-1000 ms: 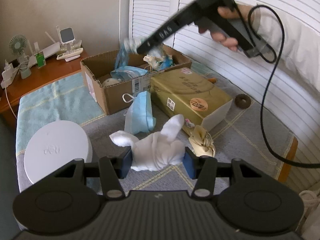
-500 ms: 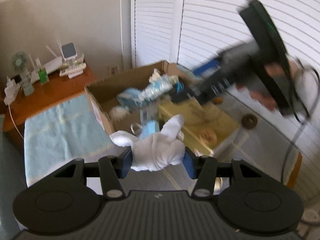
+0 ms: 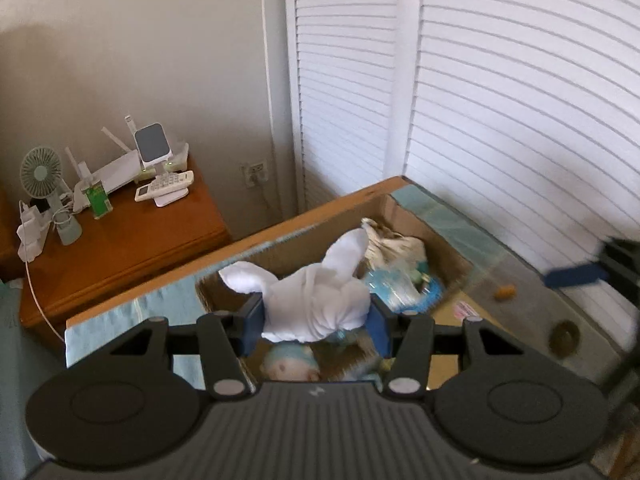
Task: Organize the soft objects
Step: 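Lower the white bunny into the cardboard box and open the left tool, then grasp the cream knotted cloth with the left tool while the right tool approaches the brown ring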
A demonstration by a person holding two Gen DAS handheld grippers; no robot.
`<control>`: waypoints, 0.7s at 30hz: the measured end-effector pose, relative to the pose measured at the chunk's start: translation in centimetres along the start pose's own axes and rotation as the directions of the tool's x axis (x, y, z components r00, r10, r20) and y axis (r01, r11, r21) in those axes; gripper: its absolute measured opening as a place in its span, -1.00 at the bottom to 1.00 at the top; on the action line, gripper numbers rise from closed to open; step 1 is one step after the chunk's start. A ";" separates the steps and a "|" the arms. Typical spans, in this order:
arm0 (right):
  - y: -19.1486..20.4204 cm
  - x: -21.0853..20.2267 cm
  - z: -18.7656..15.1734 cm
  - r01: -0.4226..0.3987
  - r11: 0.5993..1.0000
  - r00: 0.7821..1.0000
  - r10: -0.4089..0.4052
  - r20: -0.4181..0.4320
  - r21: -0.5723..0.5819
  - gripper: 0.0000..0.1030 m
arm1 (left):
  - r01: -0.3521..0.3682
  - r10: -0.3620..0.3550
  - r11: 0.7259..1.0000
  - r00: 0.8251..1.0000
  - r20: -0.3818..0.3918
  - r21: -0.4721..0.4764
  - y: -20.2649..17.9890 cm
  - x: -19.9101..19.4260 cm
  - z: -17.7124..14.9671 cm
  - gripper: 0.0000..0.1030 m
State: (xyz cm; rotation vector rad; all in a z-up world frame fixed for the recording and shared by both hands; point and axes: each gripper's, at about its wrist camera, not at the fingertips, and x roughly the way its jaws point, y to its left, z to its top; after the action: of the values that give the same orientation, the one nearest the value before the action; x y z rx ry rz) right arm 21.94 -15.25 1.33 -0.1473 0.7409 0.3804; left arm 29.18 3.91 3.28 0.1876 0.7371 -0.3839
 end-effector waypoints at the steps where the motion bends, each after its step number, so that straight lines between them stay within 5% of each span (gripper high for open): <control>1: -0.1 -0.3 0.0 0.002 1.000 1.000 -0.002 0.007 0.006 1.00 | -0.002 0.002 1.000 1.000 -0.005 -0.007 0.2 0.6 0.4 0.02; 9: -1.1 -1.4 -0.4 -0.004 0.998 0.999 0.002 0.033 0.055 1.00 | -0.031 0.028 0.998 0.998 -0.051 -0.049 1.3 3.7 1.0 0.08; 12: -1.3 -1.6 -0.7 -0.005 0.998 0.999 0.003 0.036 0.063 1.00 | -0.059 0.055 0.996 0.997 -0.049 -0.066 1.9 4.2 0.9 0.63; 21: -1.3 -2.8 -2.0 0.005 0.997 0.999 -0.008 0.034 0.083 1.00 | -0.085 0.083 0.994 0.996 -0.032 -0.065 1.2 1.5 0.2 0.80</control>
State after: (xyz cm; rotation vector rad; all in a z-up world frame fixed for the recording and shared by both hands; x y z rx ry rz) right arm 19.29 -17.77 1.82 -0.0652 0.7211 0.3447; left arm 30.78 4.52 2.42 0.1610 0.7670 -0.2770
